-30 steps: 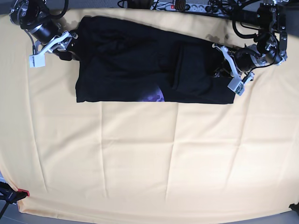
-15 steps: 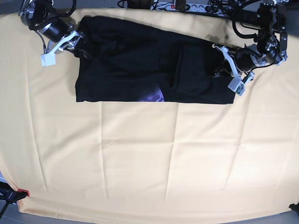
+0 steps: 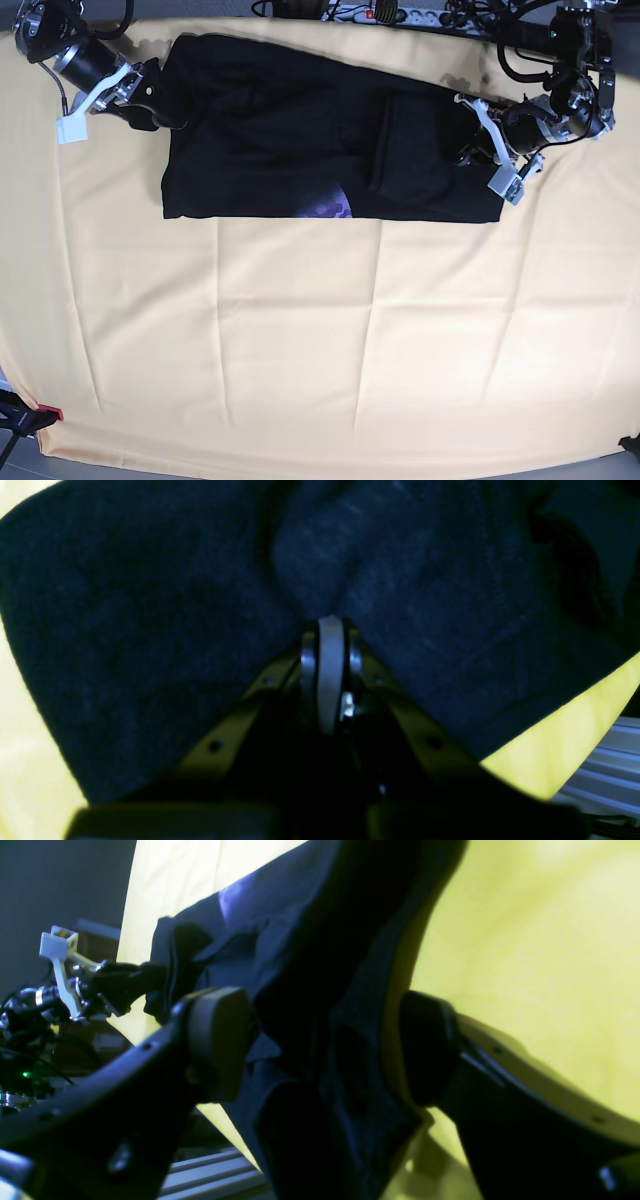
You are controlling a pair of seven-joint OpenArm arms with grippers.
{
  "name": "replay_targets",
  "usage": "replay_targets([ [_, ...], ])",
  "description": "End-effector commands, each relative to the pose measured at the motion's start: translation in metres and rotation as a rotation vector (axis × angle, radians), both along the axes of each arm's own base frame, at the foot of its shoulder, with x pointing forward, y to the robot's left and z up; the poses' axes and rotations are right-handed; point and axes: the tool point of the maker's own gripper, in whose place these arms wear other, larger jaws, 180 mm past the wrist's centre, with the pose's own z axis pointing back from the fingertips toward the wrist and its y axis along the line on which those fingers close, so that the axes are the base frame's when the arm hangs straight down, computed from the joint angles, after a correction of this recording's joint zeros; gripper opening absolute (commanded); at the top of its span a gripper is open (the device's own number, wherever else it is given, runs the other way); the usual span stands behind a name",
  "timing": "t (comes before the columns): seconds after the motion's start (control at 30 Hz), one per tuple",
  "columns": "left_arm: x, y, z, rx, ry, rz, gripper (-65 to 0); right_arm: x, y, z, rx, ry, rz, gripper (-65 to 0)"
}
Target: Fold the T-shirt properly
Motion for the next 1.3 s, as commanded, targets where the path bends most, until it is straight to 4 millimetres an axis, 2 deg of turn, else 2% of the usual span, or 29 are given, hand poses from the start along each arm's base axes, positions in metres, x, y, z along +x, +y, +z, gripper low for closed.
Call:
replay_targets([
  [0.0, 0.004, 0.005, 0.005, 0.018, -0.018, 0.001, -65.0, 0.004, 0.000, 0.012, 0.016, -0.052, 0.003, -15.1],
  [0.23, 0.004, 0.005, 0.005, 0.018, -0.016, 0.000, -65.0, 0.004, 0.000, 0.008, 0.017, -0.027, -0.011, -15.1],
  [0.57, 0.004, 0.005, 0.004, 0.020, -0.014, 0.000, -65.0, 0.007, -0.012, -0.024, 0.076, 0.075, -0.109, -15.1],
  [0.73, 0.004, 0.005, 0.004, 0.019, -0.014, 0.000, -65.0, 0.003, 0.018, -0.029, 0.158, 0.084, -0.031, -15.1],
  [0.83, 0.004, 0.005, 0.004, 0.019, -0.014, 0.000, -65.0, -0.001, 0.044, -0.027, 0.197, 0.074, 0.061, -15.2],
  [0.93, 0.004, 0.006, 0.004, 0.020, -0.014, 0.000, -65.0, -0.002, 0.060, -0.024, 0.222, 0.062, 0.113, -15.2],
  [1.03, 0.004, 0.005, 0.004, 0.020, -0.014, 0.000, -65.0, 0.002, 0.068, -0.021, 0.227, 0.041, 0.144, -15.2],
  [1.2, 0.004, 0.005, 0.004, 0.019, -0.014, 0.000, -65.0, 0.013, 0.067, -0.020, 0.198, 0.017, 0.153, -15.4],
  [1.27, 0.004, 0.005, 0.004, 0.019, -0.015, 0.000, -65.0, 0.017, 0.065, -0.022, 0.163, 0.014, 0.162, -17.6],
])
